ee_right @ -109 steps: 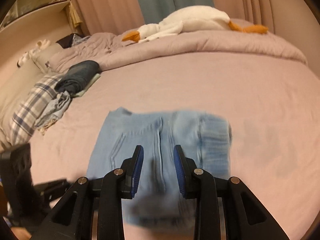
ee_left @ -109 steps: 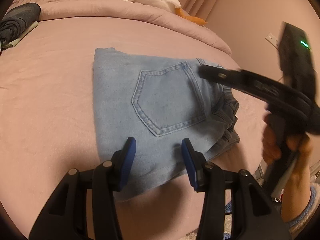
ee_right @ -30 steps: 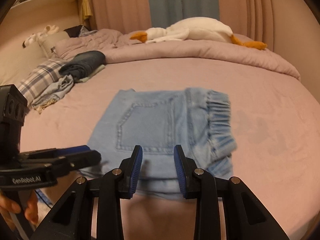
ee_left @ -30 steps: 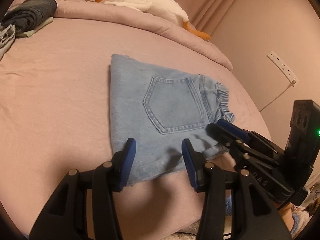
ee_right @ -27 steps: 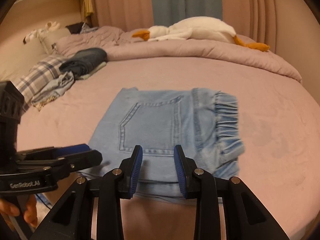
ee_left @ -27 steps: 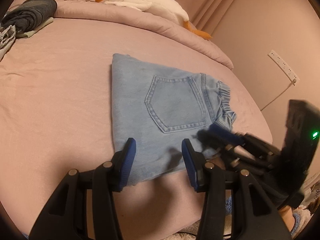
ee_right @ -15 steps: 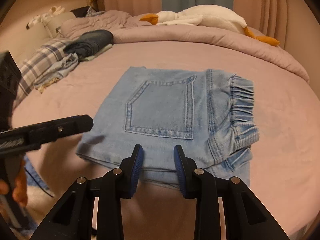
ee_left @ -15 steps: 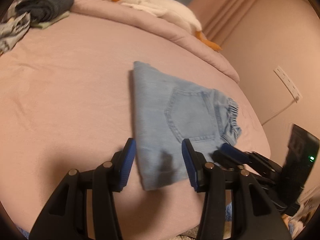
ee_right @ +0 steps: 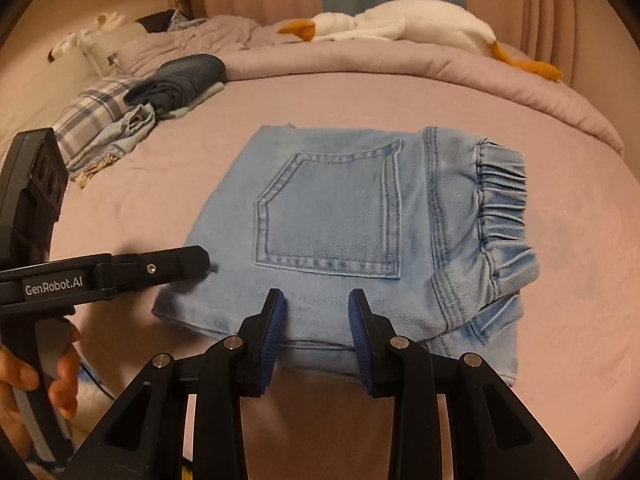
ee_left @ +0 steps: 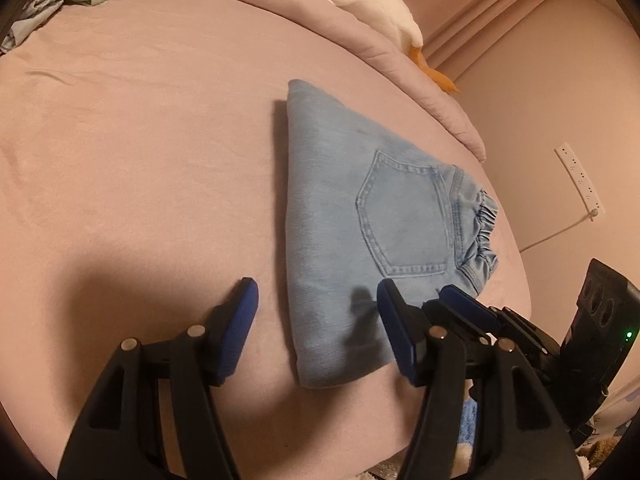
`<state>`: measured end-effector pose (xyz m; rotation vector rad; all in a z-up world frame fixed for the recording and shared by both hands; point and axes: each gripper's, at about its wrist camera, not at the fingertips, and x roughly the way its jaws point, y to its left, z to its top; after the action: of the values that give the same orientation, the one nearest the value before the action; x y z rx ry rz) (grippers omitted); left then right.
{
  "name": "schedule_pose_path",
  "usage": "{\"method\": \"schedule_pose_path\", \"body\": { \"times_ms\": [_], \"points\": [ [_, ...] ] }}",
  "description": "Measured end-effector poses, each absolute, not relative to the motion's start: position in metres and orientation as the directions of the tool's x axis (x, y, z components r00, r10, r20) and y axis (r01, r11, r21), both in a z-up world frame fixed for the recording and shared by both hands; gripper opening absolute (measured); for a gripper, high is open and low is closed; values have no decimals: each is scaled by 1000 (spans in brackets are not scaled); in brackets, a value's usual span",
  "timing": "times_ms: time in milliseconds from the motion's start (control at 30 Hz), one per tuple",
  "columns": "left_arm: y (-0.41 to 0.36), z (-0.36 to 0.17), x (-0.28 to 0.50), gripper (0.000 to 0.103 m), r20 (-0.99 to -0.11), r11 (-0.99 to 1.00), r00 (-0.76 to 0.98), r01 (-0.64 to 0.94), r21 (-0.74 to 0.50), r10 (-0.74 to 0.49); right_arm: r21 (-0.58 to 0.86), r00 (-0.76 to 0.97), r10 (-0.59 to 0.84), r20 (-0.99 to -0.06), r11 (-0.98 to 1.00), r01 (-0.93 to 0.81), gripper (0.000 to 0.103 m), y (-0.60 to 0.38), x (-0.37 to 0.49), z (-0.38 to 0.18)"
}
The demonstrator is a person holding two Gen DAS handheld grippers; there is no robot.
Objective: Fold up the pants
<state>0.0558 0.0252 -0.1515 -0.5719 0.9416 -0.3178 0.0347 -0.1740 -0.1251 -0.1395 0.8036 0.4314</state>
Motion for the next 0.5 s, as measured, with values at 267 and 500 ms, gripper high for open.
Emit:
{"method": "schedule_pose_path", "body": {
  "times_ms": [267,500],
  "points": [
    [8,-153,64,50,-672,821,524,94,-564,-522,78,580,337,-741,902,-425,33,-177,41,-116],
    [30,-164,61,32,-627,768,523,87,-634,-577,118,595,361,-718,906,-407,33,-179,62,-99]
  ]
}}
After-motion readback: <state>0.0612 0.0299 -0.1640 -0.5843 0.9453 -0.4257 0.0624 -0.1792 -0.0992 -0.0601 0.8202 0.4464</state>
